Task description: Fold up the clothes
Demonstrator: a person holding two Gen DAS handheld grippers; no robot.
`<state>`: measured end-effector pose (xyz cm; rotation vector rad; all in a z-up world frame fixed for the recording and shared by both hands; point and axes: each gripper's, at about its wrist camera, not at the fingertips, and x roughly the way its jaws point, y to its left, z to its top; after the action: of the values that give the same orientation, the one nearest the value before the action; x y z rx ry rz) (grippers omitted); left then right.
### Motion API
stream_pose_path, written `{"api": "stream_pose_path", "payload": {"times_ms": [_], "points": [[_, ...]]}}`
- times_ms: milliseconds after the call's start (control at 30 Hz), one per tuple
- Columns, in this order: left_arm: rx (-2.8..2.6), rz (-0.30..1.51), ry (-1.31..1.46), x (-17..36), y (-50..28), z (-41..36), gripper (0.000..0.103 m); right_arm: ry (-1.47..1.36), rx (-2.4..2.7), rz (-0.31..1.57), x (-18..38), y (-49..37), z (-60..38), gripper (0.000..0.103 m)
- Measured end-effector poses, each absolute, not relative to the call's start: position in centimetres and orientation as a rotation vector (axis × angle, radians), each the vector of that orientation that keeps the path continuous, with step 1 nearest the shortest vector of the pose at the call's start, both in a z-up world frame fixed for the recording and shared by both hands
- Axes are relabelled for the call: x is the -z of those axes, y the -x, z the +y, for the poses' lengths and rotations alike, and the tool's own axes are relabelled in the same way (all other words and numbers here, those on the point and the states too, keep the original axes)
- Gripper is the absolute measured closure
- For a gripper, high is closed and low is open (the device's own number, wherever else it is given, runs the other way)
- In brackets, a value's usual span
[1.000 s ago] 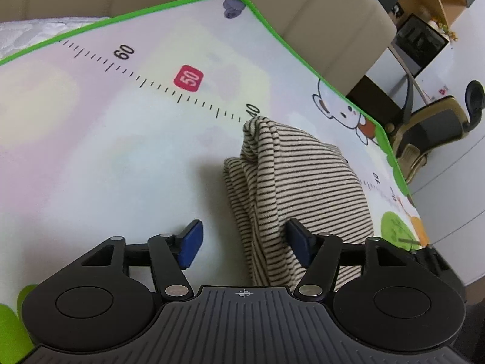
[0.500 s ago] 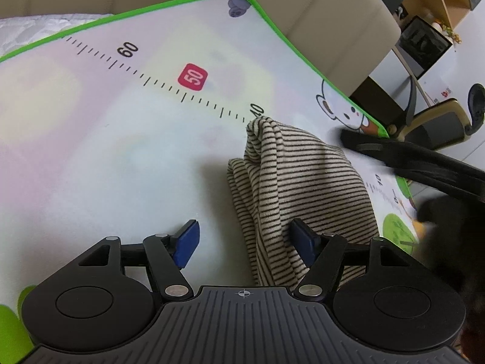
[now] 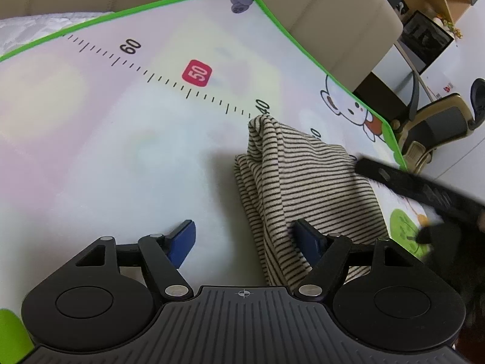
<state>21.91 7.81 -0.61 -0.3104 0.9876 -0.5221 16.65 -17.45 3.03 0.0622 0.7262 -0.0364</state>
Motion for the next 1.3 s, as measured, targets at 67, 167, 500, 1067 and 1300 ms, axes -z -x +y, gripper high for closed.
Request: {"api": "stream_pose_path", "payload": {"times_ms": [67, 167, 500, 1067, 1300], "points": [[0.523, 0.988, 0.309, 0.6, -21.9, 7.7, 0.022, -0.038, 0.039, 0.732, -1.9, -14.9, -18.1, 0.0], [0.524, 0.973, 0.292, 0.5, -21.5, 7.6, 0.021, -0.057, 0.037, 0.733, -0.7, -13.5, -18.6, 0.0], [0.535, 0.812, 0.238, -3.7, -19.2, 6.7, 0.038, 0.024, 0.109, 0.578, 0.7, -11.5, -16.1, 0.0], [0.62, 0.871, 0.159, -1.3, -19.4, 3.0, 0.038, -0.385, -0.029, 0.686, 2.3, -10.3, -19.4, 0.0], [0.598, 0.908, 0.198, -1.3, -19.8, 3.3, 0.038, -0.39, -0.072, 0.848, 1.3, -12.6, -20.0, 0.0]]}}
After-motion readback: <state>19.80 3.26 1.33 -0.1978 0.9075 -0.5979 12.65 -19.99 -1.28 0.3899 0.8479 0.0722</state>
